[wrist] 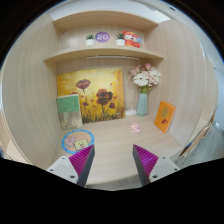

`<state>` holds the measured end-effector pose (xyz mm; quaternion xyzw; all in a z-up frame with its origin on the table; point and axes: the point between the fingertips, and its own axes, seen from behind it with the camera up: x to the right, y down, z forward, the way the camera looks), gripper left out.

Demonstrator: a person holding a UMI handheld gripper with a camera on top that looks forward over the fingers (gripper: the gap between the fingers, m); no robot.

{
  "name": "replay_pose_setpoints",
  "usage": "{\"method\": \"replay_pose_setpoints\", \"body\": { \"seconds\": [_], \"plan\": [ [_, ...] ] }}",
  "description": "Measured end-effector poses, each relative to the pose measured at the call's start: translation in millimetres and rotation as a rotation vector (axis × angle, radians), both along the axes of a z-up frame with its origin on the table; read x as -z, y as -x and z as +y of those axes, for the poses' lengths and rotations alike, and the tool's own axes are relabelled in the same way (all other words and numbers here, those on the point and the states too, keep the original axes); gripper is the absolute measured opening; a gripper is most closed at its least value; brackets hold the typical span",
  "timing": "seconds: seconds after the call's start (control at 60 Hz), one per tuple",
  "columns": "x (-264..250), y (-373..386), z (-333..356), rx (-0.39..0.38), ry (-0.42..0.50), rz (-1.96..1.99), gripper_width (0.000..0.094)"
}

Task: Arrange mouse

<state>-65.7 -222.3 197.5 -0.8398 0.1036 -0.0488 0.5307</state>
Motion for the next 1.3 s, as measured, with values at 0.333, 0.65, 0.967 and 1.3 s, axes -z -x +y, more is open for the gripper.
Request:
{"method": "replay_pose_setpoints", "body": {
  "seconds": [0.333,0.65,0.967,1.3],
  "plan": [
    [100.0,-17.4,12.4,-0.185,0.137,-0.042,0.0762],
    [174.8,-147.0,74.3,-0.146,0.275,-0.048,0.0758],
    [205.3,-198.3,220.7,-0.188,0.301,-0.005,0.0760],
    [207.8,-217.8,318.3,-0.179,0.290,0.027,0.0751]
  ]
}}
